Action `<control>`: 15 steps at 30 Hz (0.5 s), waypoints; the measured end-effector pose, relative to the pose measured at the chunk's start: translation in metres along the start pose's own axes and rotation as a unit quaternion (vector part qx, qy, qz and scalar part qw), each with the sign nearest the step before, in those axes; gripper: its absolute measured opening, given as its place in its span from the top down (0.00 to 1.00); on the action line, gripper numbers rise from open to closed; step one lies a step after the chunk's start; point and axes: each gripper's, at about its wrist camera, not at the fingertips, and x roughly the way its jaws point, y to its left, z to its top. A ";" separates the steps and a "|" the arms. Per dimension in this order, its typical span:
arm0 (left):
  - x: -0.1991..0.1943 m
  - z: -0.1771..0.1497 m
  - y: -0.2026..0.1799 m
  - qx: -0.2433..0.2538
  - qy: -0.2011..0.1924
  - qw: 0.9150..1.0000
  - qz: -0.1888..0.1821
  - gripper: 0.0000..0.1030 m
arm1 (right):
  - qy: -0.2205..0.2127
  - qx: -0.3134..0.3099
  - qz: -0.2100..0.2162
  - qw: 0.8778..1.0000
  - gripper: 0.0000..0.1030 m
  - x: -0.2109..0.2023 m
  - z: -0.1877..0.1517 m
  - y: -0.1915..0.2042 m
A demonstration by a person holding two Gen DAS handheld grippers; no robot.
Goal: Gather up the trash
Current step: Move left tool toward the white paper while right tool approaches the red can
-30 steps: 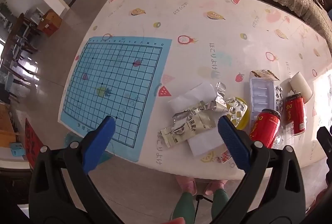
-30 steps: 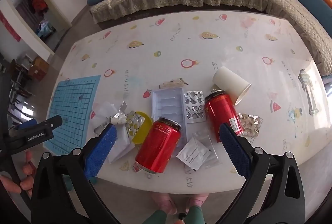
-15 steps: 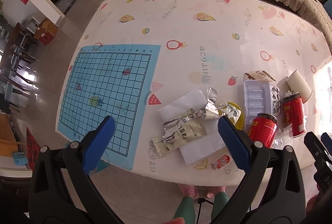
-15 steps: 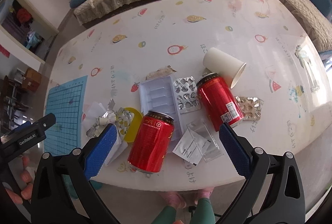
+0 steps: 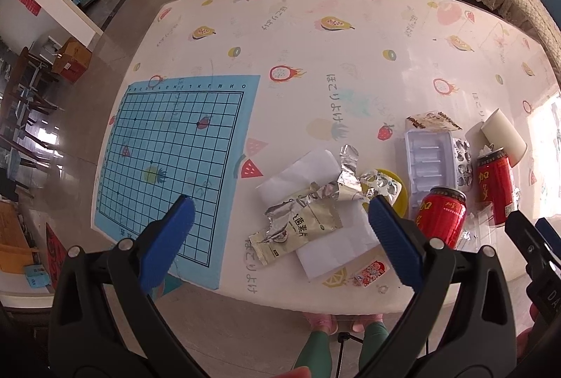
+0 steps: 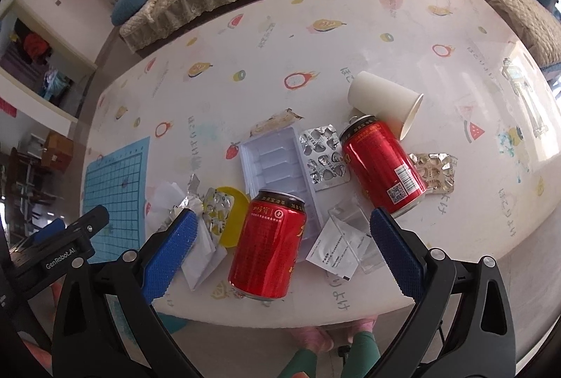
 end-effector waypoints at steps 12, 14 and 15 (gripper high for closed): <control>0.015 -0.002 0.009 0.002 0.012 1.000 -0.001 0.06 | 0.017 0.031 -0.020 0.999 0.05 0.026 -0.011 0.005; 0.016 -0.003 0.010 0.006 0.011 1.000 0.007 0.06 | 0.022 0.030 -0.019 0.999 0.05 0.028 -0.013 0.008; 0.017 -0.003 0.010 0.008 0.011 1.000 0.006 0.06 | 0.025 0.030 -0.019 0.999 0.05 0.029 -0.014 0.010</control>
